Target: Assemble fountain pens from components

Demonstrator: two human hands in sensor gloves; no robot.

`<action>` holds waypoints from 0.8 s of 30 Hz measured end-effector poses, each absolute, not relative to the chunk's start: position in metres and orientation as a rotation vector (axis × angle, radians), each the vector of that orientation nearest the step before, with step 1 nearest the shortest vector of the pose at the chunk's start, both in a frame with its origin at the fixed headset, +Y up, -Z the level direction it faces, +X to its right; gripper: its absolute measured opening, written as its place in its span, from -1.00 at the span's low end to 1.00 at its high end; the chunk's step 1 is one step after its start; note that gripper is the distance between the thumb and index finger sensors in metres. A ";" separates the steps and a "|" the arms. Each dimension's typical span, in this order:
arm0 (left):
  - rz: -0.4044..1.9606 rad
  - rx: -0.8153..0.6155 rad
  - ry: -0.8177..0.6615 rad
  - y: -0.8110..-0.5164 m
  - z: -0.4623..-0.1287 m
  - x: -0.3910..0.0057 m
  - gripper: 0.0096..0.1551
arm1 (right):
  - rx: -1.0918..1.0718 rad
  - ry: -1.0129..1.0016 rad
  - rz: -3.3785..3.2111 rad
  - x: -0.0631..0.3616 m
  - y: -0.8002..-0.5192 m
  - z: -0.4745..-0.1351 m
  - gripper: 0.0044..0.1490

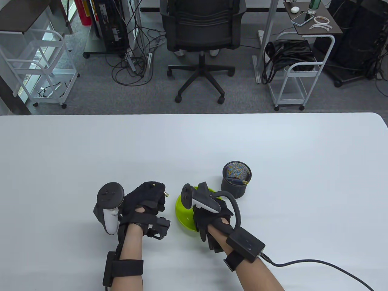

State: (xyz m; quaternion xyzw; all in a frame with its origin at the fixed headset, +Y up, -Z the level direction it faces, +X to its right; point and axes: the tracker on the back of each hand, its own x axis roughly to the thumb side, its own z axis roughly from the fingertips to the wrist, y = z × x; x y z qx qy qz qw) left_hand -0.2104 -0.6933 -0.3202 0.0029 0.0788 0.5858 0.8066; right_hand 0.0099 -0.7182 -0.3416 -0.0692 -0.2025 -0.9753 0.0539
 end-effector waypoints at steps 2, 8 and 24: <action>1.262 0.004 0.174 -0.694 -0.320 -0.212 -0.55 | -0.197 -0.581 -2.965 0.009 -0.718 -0.342 -0.46; 1.273 0.002 0.168 -0.694 -0.321 -0.212 -0.54 | -0.167 -0.576 -2.940 0.003 -0.719 -0.345 -0.34; 1.257 -0.018 0.159 -0.696 -0.321 -0.211 -0.55 | -0.175 -0.482 -2.934 -0.006 -0.725 -0.349 -0.47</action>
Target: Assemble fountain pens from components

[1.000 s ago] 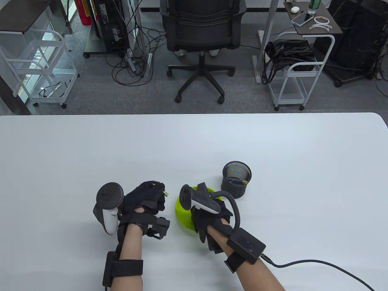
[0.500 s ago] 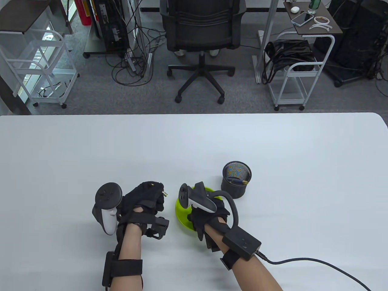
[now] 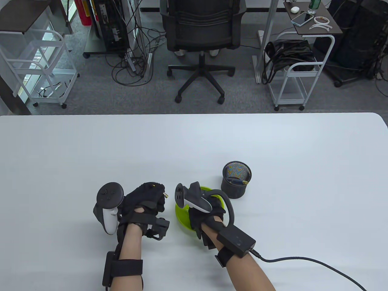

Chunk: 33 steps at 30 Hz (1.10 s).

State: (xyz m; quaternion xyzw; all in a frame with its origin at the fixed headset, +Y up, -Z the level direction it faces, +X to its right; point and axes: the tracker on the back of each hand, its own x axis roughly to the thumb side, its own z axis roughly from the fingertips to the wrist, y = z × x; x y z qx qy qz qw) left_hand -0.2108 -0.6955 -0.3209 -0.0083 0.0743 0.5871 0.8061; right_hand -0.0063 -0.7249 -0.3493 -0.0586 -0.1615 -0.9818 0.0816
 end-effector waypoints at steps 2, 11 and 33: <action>1.258 -0.021 0.164 -0.697 -0.321 -0.211 -0.55 | -0.187 -0.497 -2.931 -0.007 -0.727 -0.352 -0.45; 1.262 -0.013 0.169 -0.697 -0.320 -0.213 -0.55 | -0.189 -0.564 -2.958 -0.004 -0.725 -0.356 -0.44; 1.224 -0.020 0.072 -0.686 -0.317 -0.193 -0.53 | -0.436 -0.467 -3.742 0.092 -0.664 -0.319 -0.46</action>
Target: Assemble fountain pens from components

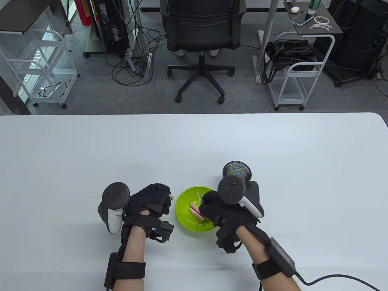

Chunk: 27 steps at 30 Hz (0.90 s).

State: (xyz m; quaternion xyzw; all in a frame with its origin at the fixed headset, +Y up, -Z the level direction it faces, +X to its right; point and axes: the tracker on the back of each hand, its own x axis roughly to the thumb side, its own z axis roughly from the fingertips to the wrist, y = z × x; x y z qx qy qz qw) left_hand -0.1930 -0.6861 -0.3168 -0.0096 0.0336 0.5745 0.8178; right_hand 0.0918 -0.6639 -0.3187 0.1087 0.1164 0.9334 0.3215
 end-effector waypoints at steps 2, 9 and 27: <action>1.233 -0.027 0.055 -0.685 -0.316 -0.189 -0.53 | 0.307 0.297 2.405 0.097 -0.668 -0.314 -0.45; 1.288 -0.095 0.006 -0.691 -0.314 -0.175 -0.53 | 0.432 0.339 2.261 0.104 -0.679 -0.309 -0.25; 1.449 -0.224 -0.010 -0.707 -0.317 -0.166 -0.53 | 0.499 0.247 2.307 0.096 -0.679 -0.296 -0.43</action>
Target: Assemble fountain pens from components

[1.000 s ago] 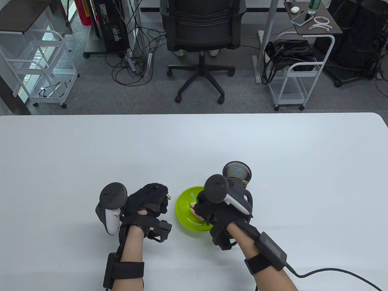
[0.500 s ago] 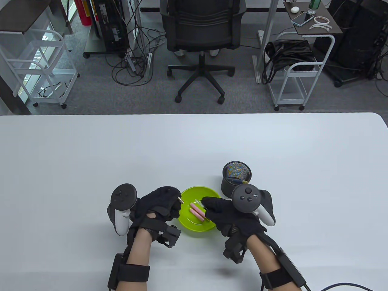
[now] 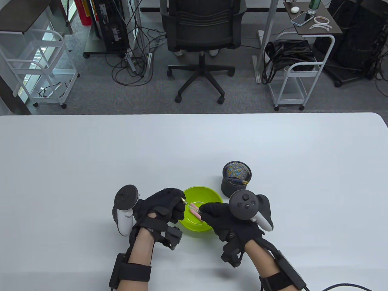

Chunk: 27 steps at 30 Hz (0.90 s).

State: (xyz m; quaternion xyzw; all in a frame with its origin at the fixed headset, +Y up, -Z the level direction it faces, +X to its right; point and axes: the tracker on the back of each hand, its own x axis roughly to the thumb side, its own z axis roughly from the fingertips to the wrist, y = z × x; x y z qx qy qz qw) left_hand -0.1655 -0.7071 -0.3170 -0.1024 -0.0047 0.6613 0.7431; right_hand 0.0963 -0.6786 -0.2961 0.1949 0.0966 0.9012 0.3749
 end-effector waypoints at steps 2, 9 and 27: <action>1.454 -0.231 -0.013 -0.707 -0.317 -0.165 -0.53 | 0.493 0.245 2.310 0.096 -0.679 -0.296 -0.43; 1.439 -0.247 -0.030 -0.709 -0.317 -0.160 -0.53 | 0.477 0.249 2.314 0.094 -0.683 -0.296 -0.43; 1.433 -0.228 -0.020 -0.709 -0.317 -0.160 -0.52 | 0.458 0.208 2.260 0.096 -0.683 -0.295 -0.43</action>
